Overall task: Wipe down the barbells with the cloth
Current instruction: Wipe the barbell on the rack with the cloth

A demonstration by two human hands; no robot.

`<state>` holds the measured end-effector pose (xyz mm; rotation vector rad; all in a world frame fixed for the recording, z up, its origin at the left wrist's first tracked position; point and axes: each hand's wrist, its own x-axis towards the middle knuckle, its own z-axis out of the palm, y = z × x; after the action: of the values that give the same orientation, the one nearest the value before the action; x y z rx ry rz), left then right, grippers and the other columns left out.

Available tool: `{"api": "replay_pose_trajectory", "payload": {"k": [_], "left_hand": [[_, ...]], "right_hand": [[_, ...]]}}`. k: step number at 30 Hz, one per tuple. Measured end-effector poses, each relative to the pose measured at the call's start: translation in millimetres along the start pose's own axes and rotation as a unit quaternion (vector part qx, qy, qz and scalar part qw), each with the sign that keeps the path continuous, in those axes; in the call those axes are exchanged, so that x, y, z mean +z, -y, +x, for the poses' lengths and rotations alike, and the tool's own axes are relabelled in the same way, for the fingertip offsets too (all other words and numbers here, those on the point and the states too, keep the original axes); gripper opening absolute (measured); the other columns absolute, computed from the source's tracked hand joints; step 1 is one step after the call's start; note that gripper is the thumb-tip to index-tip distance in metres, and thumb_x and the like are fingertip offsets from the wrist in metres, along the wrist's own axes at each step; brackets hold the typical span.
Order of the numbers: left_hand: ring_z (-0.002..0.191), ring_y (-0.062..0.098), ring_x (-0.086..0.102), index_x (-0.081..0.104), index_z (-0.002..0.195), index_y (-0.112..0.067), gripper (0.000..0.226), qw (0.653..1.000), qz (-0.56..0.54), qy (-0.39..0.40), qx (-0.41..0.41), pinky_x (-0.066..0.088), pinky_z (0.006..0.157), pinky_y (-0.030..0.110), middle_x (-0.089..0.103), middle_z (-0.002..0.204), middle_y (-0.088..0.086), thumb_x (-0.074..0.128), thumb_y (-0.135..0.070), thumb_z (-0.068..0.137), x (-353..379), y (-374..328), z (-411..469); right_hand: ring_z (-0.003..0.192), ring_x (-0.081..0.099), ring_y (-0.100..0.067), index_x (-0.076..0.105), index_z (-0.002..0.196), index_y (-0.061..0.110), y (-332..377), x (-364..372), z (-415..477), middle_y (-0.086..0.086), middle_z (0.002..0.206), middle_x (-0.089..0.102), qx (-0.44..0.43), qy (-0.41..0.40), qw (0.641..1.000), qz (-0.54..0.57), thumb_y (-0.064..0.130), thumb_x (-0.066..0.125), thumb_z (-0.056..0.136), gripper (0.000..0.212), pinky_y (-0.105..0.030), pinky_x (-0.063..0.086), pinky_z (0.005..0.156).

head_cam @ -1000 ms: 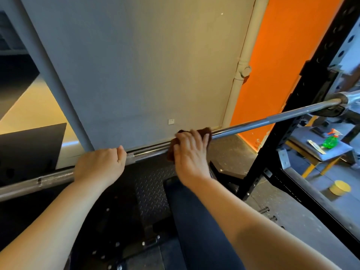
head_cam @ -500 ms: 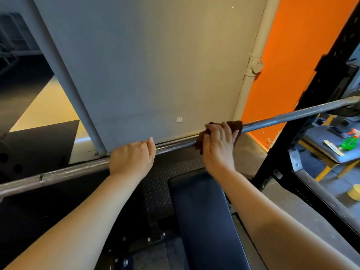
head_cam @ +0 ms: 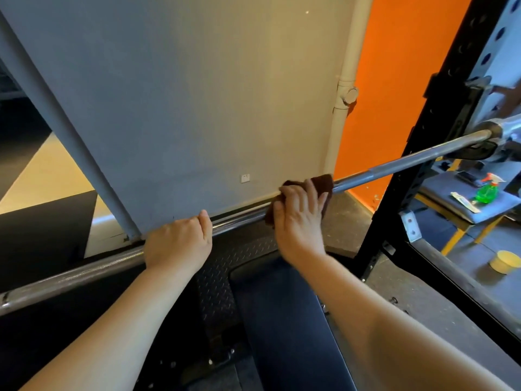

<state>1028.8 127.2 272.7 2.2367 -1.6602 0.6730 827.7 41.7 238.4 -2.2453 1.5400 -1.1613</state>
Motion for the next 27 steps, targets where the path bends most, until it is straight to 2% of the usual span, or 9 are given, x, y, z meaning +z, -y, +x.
{"api": "replay_pose_trajectory", "payload": {"k": [3,6,10,13,15,17,20,24,27], "left_hand": [[0.032,0.022,0.037,0.048,0.046,-0.013,0.067,1.000,-0.002,0.015,0.000,0.024,0.044,0.019,0.043,0.040,0.001,0.031,-0.034,0.107,9,-16,6],[0.031,0.023,0.039,0.049,0.048,-0.014,0.067,1.000,-0.008,0.000,0.006,0.024,0.044,0.021,0.045,0.041,0.000,0.025,-0.035,0.107,11,-21,6],[0.029,0.017,0.031,0.046,0.046,-0.016,0.069,1.000,-0.022,0.006,0.002,0.018,0.044,0.016,0.041,0.039,-0.003,0.022,-0.039,0.106,11,-22,6],[0.029,0.023,0.038,0.051,0.043,-0.013,0.071,0.999,-0.028,0.020,-0.038,0.020,0.045,0.016,0.045,0.037,0.002,0.025,-0.039,0.104,12,-36,11],[0.031,0.025,0.039,0.056,0.045,-0.010,0.072,0.998,-0.024,0.036,-0.049,0.017,0.046,0.017,0.045,0.038,0.002,0.030,-0.035,0.106,12,-53,18],[0.034,0.020,0.030,0.060,0.048,-0.009,0.068,0.998,-0.021,0.056,-0.035,0.015,0.046,0.017,0.039,0.040,-0.002,0.037,-0.032,0.107,9,-71,24],[0.038,0.018,0.032,0.065,0.057,-0.010,0.065,0.997,0.003,0.074,-0.017,0.014,0.045,0.020,0.046,0.044,0.000,0.033,-0.036,0.107,10,-85,30],[0.048,0.028,0.051,0.070,0.068,-0.011,0.066,0.998,0.013,0.064,-0.009,0.024,0.047,0.024,0.064,0.058,0.006,0.026,-0.039,0.107,14,-85,30],[0.066,0.037,0.067,0.073,0.076,-0.008,0.066,0.997,0.001,0.074,-0.029,0.037,0.057,0.032,0.070,0.070,0.012,0.024,-0.038,0.108,9,-92,32]], "right_hand": [[0.156,0.009,-0.023,0.040,0.148,0.025,-6,-6,-7,0.003,0.154,0.042,-0.118,0.054,0.991,-0.017,0.038,0.030,0.110,0.041,-0.042,-0.019,0.123],[0.154,0.018,-0.017,0.040,0.150,0.032,-52,-25,14,0.008,0.153,0.045,-0.166,0.059,0.983,-0.051,0.041,0.030,0.111,0.041,-0.039,-0.011,0.126],[0.154,0.018,-0.019,0.047,0.144,0.026,-98,-43,39,0.001,0.150,0.049,-0.029,-0.013,0.999,-0.042,0.039,0.026,0.109,0.043,-0.051,-0.002,0.127],[0.156,0.006,-0.019,0.050,0.140,0.020,-72,-31,34,0.000,0.148,0.047,0.038,-0.050,0.998,0.005,0.032,0.028,0.110,0.039,-0.043,-0.019,0.124],[0.156,0.002,-0.018,0.048,0.141,0.021,-50,-21,23,0.003,0.148,0.046,0.003,-0.029,0.999,0.026,0.033,0.028,0.110,0.039,-0.040,-0.025,0.121],[0.157,0.001,-0.017,0.044,0.146,0.025,-48,-20,15,0.007,0.151,0.043,-0.069,0.018,0.997,0.015,0.038,0.027,0.111,0.041,-0.041,-0.023,0.122],[0.154,0.018,-0.017,0.042,0.149,0.030,-83,-42,31,0.008,0.151,0.047,-0.152,0.047,0.986,-0.044,0.042,0.029,0.111,0.042,-0.038,-0.014,0.125],[0.154,0.020,-0.020,0.047,0.146,0.025,-137,-67,56,0.001,0.151,0.049,-0.051,-0.003,0.997,-0.053,0.040,0.030,0.109,0.043,-0.042,-0.009,0.126],[0.155,0.011,-0.023,0.050,0.142,0.018,-122,-58,57,-0.004,0.149,0.049,0.029,-0.049,0.998,-0.019,0.033,0.031,0.109,0.041,-0.047,-0.014,0.125]]}}
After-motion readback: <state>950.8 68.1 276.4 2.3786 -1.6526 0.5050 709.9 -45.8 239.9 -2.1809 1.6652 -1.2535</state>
